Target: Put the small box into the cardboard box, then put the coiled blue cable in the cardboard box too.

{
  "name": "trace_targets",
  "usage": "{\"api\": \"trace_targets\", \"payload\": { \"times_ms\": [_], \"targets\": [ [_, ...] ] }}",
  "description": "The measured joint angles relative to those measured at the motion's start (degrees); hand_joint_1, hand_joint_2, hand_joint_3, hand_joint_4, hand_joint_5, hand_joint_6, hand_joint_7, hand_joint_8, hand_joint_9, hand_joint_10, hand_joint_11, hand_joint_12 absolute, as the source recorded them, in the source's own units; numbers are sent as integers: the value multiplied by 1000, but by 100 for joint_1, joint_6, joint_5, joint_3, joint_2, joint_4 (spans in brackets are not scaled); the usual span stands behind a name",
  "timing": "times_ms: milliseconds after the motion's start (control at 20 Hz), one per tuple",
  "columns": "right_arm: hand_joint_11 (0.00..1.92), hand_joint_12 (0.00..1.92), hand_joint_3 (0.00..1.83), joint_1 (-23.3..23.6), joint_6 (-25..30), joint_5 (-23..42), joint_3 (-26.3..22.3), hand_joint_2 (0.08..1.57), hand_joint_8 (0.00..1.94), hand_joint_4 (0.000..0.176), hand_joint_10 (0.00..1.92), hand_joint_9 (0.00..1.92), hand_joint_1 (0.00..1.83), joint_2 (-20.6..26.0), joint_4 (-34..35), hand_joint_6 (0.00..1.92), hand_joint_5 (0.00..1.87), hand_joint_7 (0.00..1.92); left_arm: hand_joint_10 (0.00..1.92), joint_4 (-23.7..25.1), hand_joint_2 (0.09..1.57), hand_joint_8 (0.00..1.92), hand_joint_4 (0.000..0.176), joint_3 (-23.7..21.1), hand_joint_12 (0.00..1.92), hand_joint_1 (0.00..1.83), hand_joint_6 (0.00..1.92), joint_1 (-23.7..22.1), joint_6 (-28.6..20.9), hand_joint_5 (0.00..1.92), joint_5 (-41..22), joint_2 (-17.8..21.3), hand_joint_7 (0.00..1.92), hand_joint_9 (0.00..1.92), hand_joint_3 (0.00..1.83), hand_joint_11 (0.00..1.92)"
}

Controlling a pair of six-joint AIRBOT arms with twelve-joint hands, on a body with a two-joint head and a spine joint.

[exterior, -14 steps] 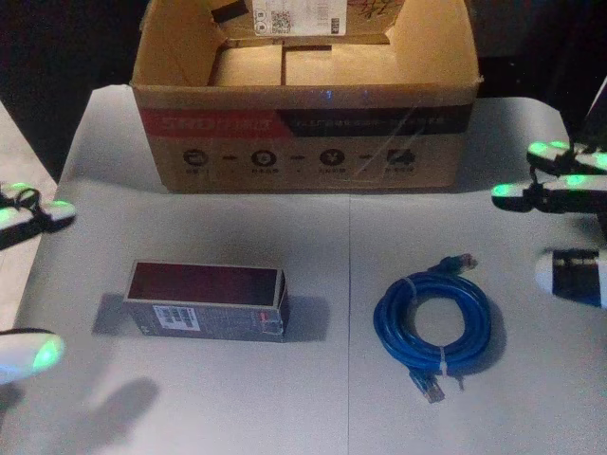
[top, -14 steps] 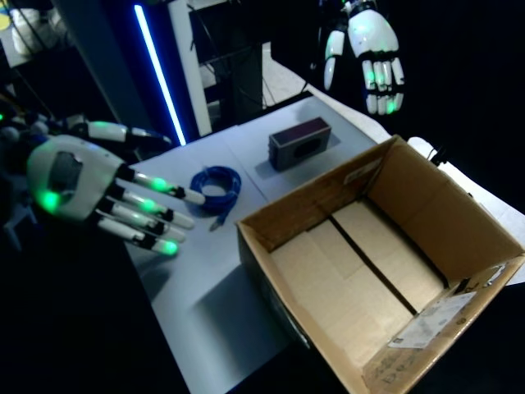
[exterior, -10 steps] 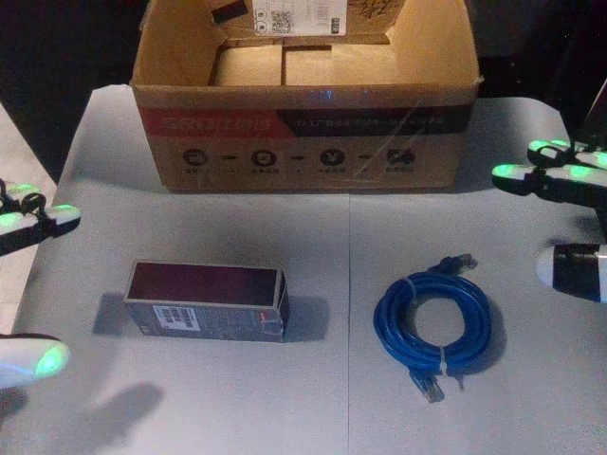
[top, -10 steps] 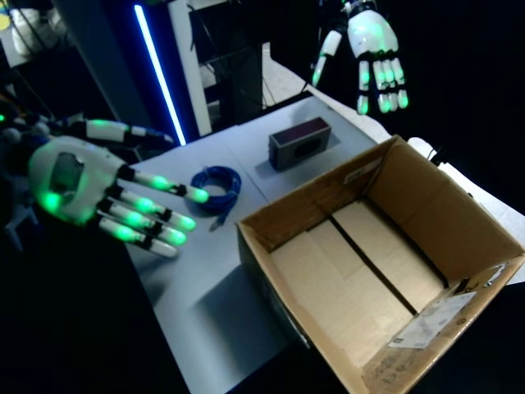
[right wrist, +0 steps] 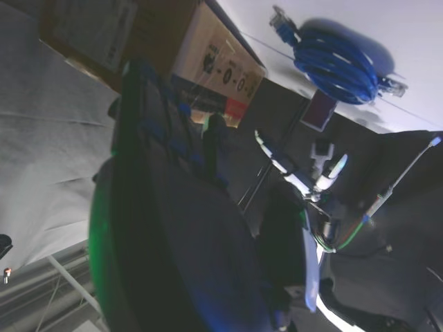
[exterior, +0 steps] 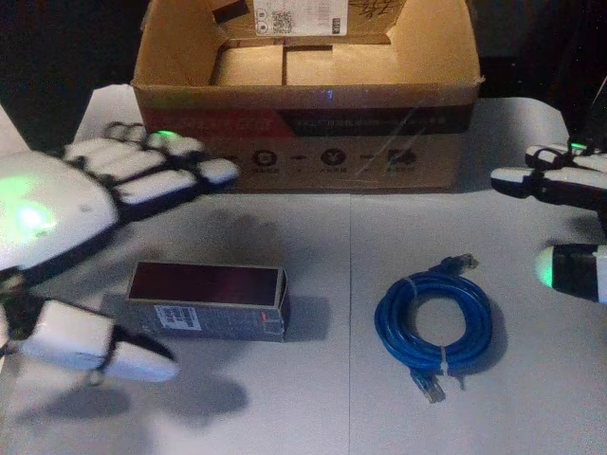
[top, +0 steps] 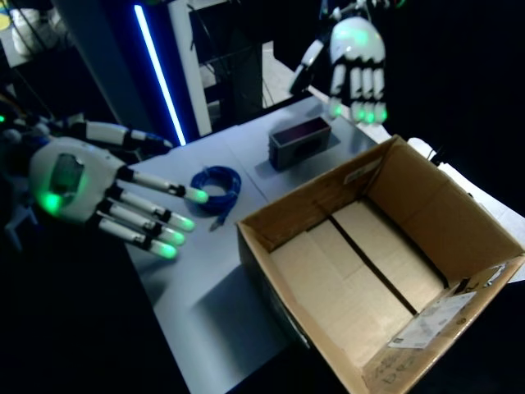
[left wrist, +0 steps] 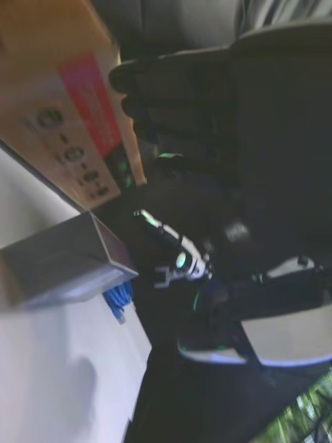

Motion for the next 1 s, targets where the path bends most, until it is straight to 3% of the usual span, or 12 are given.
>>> {"api": "trace_targets", "payload": {
  "times_ms": [100,150,200,300,350,400,450,550,600,650,750,1000],
  "targets": [
    [0,0,0,0,0,2,0,1263,0,176,0,0,42,0,2,0,183,52,21,369,784,11,176,332,1237,653,2,-269,-590,92,302,-415,278,337,7,0],
    [0,0,0,0,0,0,0,1263,2,176,0,0,61,0,2,3,192,57,66,387,792,39,162,426,1475,684,15,-286,-693,170,402,-529,413,452,1,0],
    [0,0,0,0,-2,-4,0,1263,2,176,0,0,65,0,7,4,195,58,289,374,817,36,144,505,1629,698,11,-304,-697,279,535,-616,510,437,5,0],
    [0,0,2,0,0,0,0,1269,1,176,0,0,39,0,4,4,201,59,1047,264,845,47,102,627,1795,709,9,-358,-697,459,669,-734,624,227,0,0],
    [0,0,6,0,0,4,0,1278,1,176,0,0,40,0,-24,9,214,59,1367,227,881,286,48,651,1835,743,16,-378,-695,619,699,-769,632,205,2,90],
    [0,0,4,0,0,0,0,1279,0,176,0,0,31,0,-35,4,208,58,1399,240,894,787,0,651,1720,856,16,-385,-695,737,697,-769,480,269,1,225],
    [0,0,4,0,0,0,0,1281,3,176,0,0,29,0,-22,6,215,66,1354,236,970,916,0,649,1609,937,22,-389,-702,796,691,-769,467,349,5,355],
    [0,0,5,0,0,-2,0,1289,4,176,0,0,14,0,-13,8,212,63,1176,221,1033,711,0,651,1432,1097,14,-393,-758,888,680,-769,670,537,2,511],
    [0,0,4,0,0,-2,0,1290,4,176,0,0,19,0,-15,5,207,63,1124,221,1130,1149,0,651,1401,1192,770,-393,-769,880,682,-769,869,616,5,583],
    [0,0,5,0,0,0,0,1294,2,176,0,0,9,0,-20,4,208,60,1104,223,1164,1284,0,651,1374,1209,975,-393,-789,844,682,-769,885,667,3,626],
    [0,0,4,0,0,2,0,1301,2,176,0,0,0,0,-20,1,208,65,1098,208,1166,1323,0,651,1362,1216,975,-393,-789,880,682,-769,877,776,0,719],
    [0,0,4,0,0,-4,0,1309,0,176,0,0,1,-2,-15,0,177,45,1437,251,1146,1370,0,516,1632,1251,834,-393,-944,958,356,-494,898,922,0,918]
  ]
}}
